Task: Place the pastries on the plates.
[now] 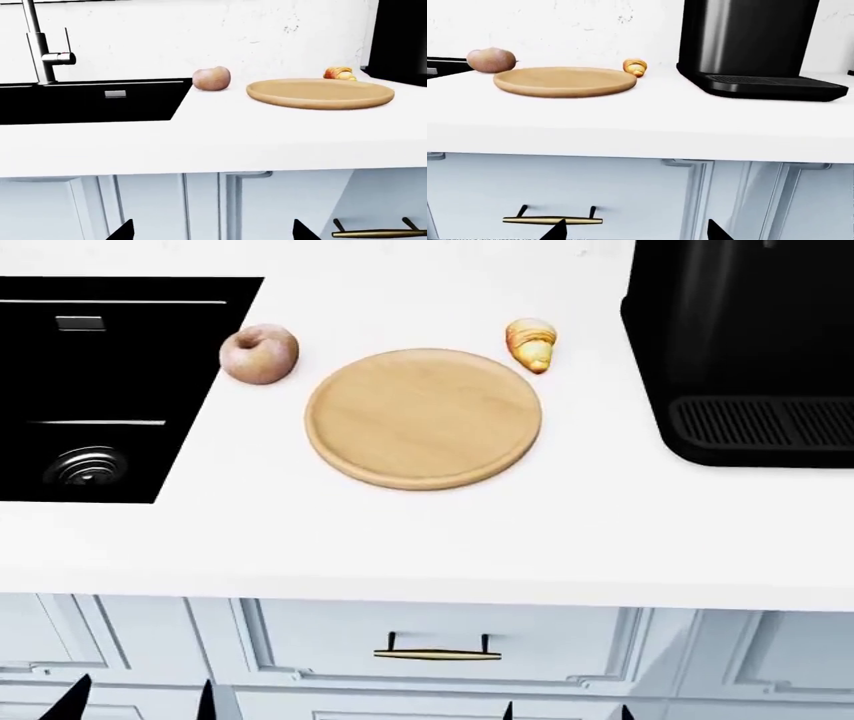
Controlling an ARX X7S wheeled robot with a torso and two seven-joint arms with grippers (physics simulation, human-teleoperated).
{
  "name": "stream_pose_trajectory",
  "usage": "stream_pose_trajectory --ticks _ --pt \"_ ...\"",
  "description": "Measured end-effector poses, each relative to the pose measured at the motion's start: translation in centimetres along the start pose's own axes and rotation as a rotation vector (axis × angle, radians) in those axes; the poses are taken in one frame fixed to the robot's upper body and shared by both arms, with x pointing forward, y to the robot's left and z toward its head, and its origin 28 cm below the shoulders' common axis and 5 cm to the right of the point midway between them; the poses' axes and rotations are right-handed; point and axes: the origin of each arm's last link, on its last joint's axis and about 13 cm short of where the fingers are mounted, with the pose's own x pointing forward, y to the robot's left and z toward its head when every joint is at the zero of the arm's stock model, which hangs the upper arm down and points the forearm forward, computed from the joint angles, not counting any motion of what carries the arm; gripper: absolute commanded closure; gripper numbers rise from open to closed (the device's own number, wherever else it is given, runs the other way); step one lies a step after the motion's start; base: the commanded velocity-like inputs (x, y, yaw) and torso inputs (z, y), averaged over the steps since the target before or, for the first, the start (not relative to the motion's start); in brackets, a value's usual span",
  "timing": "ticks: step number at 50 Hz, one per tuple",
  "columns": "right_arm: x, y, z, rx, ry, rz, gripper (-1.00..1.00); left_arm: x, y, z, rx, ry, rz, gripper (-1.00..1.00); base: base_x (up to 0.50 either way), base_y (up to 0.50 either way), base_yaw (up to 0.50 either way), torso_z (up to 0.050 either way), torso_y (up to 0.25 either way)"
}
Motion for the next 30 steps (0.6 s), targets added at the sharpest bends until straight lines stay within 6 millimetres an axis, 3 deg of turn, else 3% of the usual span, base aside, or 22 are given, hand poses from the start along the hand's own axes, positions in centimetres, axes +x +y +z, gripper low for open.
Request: stream_pose_trajectory --ticks 10,24,30 --pt "0.0 0.0 0.0 -0.007 0.001 0.0 -1.0 0.0 -0.1 0.0 0.006 -0.003 -0.006 -1.0 0.0 0.0 0.0 0.048 0.0" --pt "0.0 0.0 0.0 -0.001 -0.001 -0.002 -1.0 0.0 0.1 0.0 -0.011 0.017 0.004 -1.0 0.0 0.0 0.0 0.0 0.0" --pt "0.1 -0.5 1.0 0.002 -0.01 -0.019 -1.0 0.3 0.2 1.1 -0.021 0.011 0.013 -1.0 0.0 0.0 0.0 0.0 0.0"
